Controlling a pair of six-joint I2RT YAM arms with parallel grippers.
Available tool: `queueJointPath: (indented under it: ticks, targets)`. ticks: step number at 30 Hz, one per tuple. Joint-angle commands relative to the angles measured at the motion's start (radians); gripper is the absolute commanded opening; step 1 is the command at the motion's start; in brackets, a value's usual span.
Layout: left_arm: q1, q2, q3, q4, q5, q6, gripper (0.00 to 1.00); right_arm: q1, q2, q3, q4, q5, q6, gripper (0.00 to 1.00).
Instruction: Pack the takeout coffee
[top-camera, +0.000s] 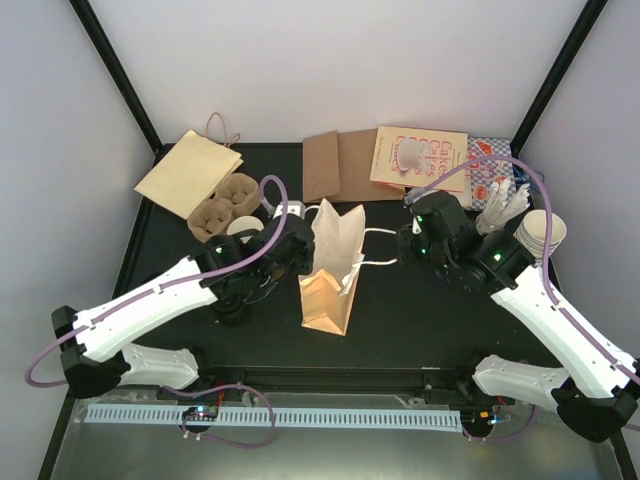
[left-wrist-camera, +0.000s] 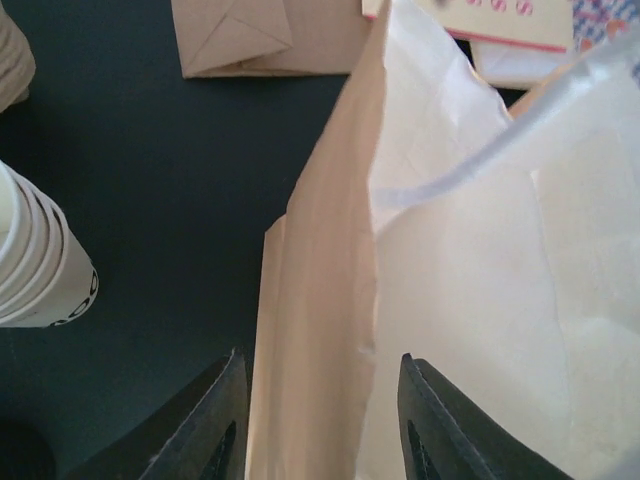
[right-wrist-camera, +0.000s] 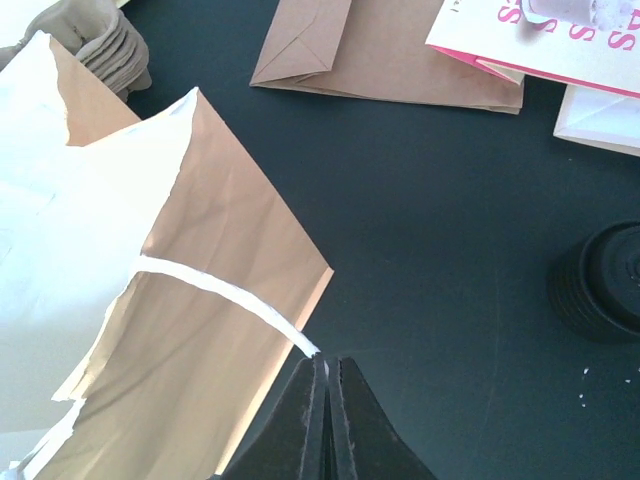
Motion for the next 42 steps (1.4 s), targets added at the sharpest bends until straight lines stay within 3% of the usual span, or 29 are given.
queueJointPath:
  ticks: [1, 6, 8, 13, 23, 29, 40, 42]
  targets:
    - [0.006, 0.055, 0.084, -0.102, 0.054, 0.054, 0.45, -0.004, -0.011, 0.004, 0.029, -0.034, -0.010, 0.01]
    - [0.006, 0.123, 0.143, -0.186, 0.046, 0.087, 0.48, -0.005, -0.004, 0.005, 0.028, -0.038, -0.016, 0.01]
    - [0.006, 0.143, 0.168, -0.230, 0.017, 0.078, 0.39, -0.004, -0.004, 0.005, 0.022, -0.034, -0.015, 0.01]
    - [0.013, 0.184, 0.211, -0.323, -0.071, 0.064, 0.03, -0.007, -0.010, 0.009, -0.024, 0.022, -0.007, 0.01]
    - [0.038, 0.242, 0.281, -0.401, -0.203, 0.045, 0.02, -0.047, -0.036, 0.027, -0.104, 0.108, 0.018, 0.01]
    - [0.039, 0.263, 0.304, -0.347, -0.185, 0.106, 0.02, -0.047, -0.041, 0.031, -0.066, 0.037, -0.010, 0.01]
    - [0.088, 0.333, 0.377, -0.188, -0.114, 0.226, 0.02, -0.048, 0.024, 0.159, 0.008, -0.161, -0.071, 0.41]
    - [0.105, 0.355, 0.400, -0.178, -0.106, 0.241, 0.02, -0.047, 0.023, 0.189, 0.008, -0.179, -0.075, 0.53]
